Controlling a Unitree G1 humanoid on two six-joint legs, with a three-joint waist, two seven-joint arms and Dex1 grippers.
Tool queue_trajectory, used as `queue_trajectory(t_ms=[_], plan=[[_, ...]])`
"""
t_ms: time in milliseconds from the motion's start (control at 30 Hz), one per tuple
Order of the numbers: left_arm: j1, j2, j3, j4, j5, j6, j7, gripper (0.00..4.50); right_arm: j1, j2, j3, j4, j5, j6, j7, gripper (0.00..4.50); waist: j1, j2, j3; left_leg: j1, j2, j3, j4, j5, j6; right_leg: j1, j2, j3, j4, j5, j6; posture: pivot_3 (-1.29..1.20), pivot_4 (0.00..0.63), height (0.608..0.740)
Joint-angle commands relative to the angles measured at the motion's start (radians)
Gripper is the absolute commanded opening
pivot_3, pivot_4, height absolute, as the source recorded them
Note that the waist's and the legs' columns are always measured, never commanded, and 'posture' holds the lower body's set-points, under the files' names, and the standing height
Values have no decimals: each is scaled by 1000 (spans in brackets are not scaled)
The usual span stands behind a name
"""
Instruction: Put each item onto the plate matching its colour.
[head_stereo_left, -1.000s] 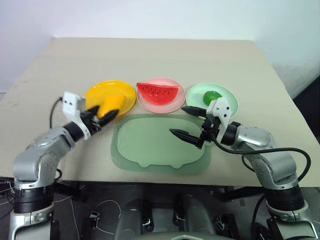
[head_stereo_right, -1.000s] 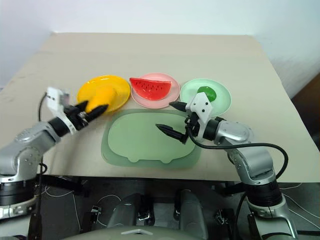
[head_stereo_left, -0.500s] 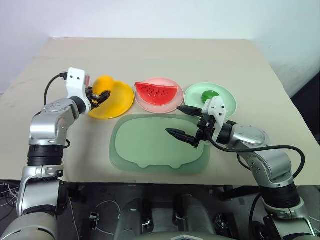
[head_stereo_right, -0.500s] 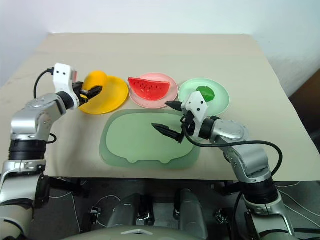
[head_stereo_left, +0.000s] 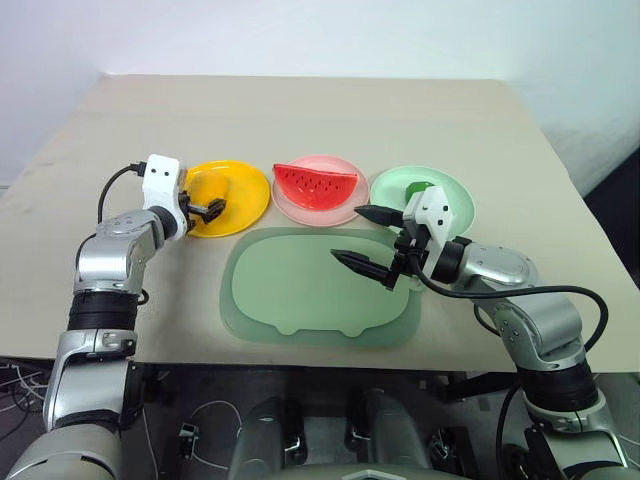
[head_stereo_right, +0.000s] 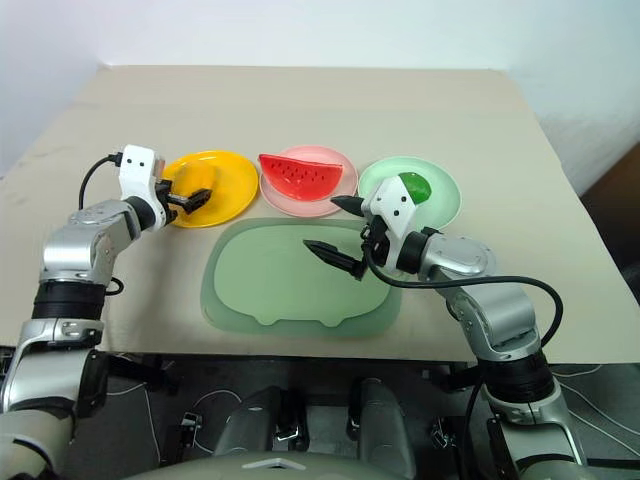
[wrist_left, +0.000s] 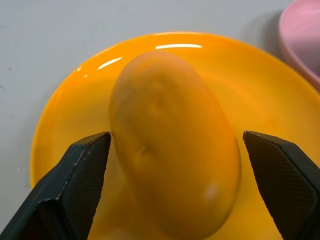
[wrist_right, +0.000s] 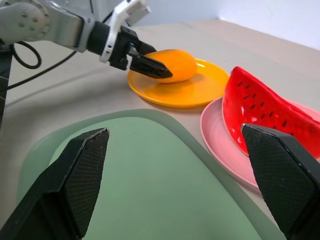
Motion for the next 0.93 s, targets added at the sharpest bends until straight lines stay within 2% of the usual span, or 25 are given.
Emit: queue_trajectory(t_ms=[33,167,267,433,500,700,933], plan=[[39,46,52,-139,-17,14,-22,4465,-11,-3,-17,-12,10,-13,3,4500,0,0,0,0,0,0,0,0,0,0,0,0,0,0,0,0,150,696],[114,108,127,-282,-56,28,-62,4465,-5,-7,-29,-15,19,-14,6,4500,-3,0,0,0,0,0,1,0,0,-1,0,0,2,0,0,0,150,696],[186,121,223,-377,-152,23,-132,4465,3,-7,-45,-16,30,-15,10,4500,0,0,0,0,0,0,1,0,0,-1,0,0,2,0,0,0,150,696],[338,112,340,-501,-302,2,-264,4465,12,-15,-80,-3,50,-10,10,4500,3,0,0,0,0,0,2,0,0,0,-1,0,1,-3,-2,0,150,696],[440,39,364,-513,-284,-133,-275,4465,15,-11,-89,2,46,-13,-6,4500,1,1,-1,0,0,-1,3,0,0,1,-1,0,1,-3,-1,0,150,696],[528,-38,327,-517,-270,-272,-316,4465,35,-1,-86,-6,46,-18,-22,4500,7,0,-1,0,0,-1,4,0,0,1,-1,0,1,-3,-2,0,150,696],[560,-6,262,-488,-254,-342,-414,4465,107,-46,-146,-31,85,-2,-3,4500,3,0,-1,-1,0,-1,3,-2,2,2,-1,0,-1,-3,-2,0,150,696]])
